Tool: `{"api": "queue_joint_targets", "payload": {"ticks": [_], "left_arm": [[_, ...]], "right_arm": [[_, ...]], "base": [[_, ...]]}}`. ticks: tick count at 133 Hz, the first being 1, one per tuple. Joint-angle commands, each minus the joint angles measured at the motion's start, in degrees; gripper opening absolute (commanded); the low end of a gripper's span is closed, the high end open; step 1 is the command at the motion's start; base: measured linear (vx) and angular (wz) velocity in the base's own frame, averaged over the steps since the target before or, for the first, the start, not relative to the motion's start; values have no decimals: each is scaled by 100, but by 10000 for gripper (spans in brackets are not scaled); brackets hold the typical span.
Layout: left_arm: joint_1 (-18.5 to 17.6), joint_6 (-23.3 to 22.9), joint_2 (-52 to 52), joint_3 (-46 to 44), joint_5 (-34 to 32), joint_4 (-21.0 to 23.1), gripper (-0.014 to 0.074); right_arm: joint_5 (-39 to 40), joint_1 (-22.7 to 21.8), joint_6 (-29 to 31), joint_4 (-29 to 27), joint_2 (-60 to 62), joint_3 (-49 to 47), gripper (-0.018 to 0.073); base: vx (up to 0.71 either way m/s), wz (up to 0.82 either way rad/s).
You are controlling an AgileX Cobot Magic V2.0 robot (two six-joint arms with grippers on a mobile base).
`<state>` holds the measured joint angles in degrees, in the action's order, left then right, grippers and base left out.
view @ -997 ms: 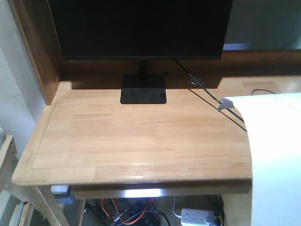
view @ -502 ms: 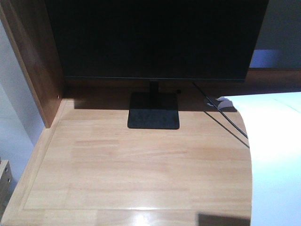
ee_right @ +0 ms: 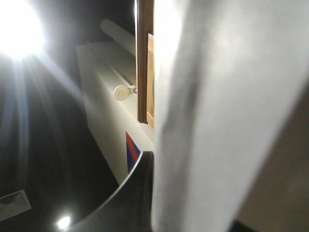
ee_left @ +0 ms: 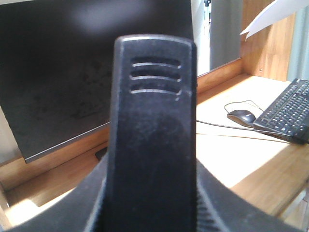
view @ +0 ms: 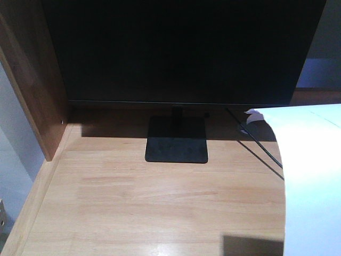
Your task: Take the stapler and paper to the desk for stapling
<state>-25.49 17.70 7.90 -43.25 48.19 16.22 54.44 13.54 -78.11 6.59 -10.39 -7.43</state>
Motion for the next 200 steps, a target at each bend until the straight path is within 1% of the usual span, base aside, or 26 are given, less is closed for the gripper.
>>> {"api": "queue_joint_targets", "payload": {"ticks": [1,154,177,191,200], "left_arm": [[-16,-4,92,-137,-652,132,-6],[-16,-4,92,-137,-666,137,-6],[-16,2,156,-137,-1051,124,-6],[-16,2,437,-137,-1393,124,-6],[-16,2,801,-137,-1675,135,-6]], "right_arm": [[209,-42,45,24,-85,-137,-6],[208,-42,45,24,-85,-137,-6],[208,-42,45,24,-85,-137,-6],[208,-42,45,19,-85,-137,-6],[208,-42,45,25,-85,-137,-6]], "base": [[4,-2],[0,0],[0,0],[0,0],[0,0]]}}
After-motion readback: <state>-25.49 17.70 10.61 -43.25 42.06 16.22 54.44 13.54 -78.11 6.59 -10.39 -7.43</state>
